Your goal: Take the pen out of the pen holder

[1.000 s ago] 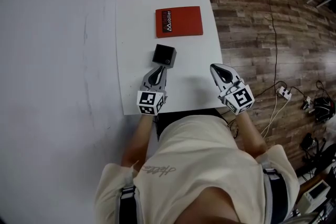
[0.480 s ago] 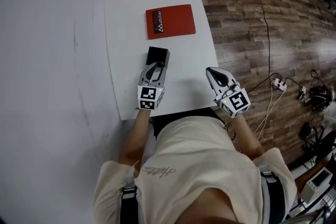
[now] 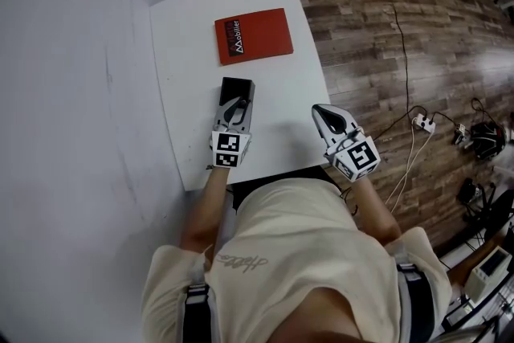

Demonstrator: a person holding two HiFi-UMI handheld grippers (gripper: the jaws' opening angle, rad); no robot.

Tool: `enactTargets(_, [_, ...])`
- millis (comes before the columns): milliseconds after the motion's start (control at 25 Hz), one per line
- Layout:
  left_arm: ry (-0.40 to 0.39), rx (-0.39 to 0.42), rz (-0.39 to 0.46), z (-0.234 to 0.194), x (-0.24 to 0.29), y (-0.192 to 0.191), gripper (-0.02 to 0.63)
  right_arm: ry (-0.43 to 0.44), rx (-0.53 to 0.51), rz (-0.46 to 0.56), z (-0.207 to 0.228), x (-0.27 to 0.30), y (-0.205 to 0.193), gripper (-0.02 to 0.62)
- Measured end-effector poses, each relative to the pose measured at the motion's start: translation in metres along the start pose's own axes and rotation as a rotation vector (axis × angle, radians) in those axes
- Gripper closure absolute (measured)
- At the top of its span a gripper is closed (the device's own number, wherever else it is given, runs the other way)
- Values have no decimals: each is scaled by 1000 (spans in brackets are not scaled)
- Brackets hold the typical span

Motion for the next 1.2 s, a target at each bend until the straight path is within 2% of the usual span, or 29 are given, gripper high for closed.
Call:
enactTargets(440, [-6,-7,48,-7,-12,19,517,-5,9,15,-5,6,5,589])
enactTargets(560, [0,-13,76,-8,-23,28,517,2,1,23,-9,7,8,589])
enactTargets(800, [32,-78,144,-14,-49,49,518,8,-20,42,-15,6,13,589])
enactTargets(1200, [59,-70,235,-17,-82,80,518,14,-57,71,-22,0,25,589])
Point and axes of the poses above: the fingertips, and each gripper's own axes: x forward along the fingers, z to its right, y out of its top, the point moved 9 cm from there along -x, backward along the fingers, and after that the axes turned 4 degrees about y, right-handed, at the moved point
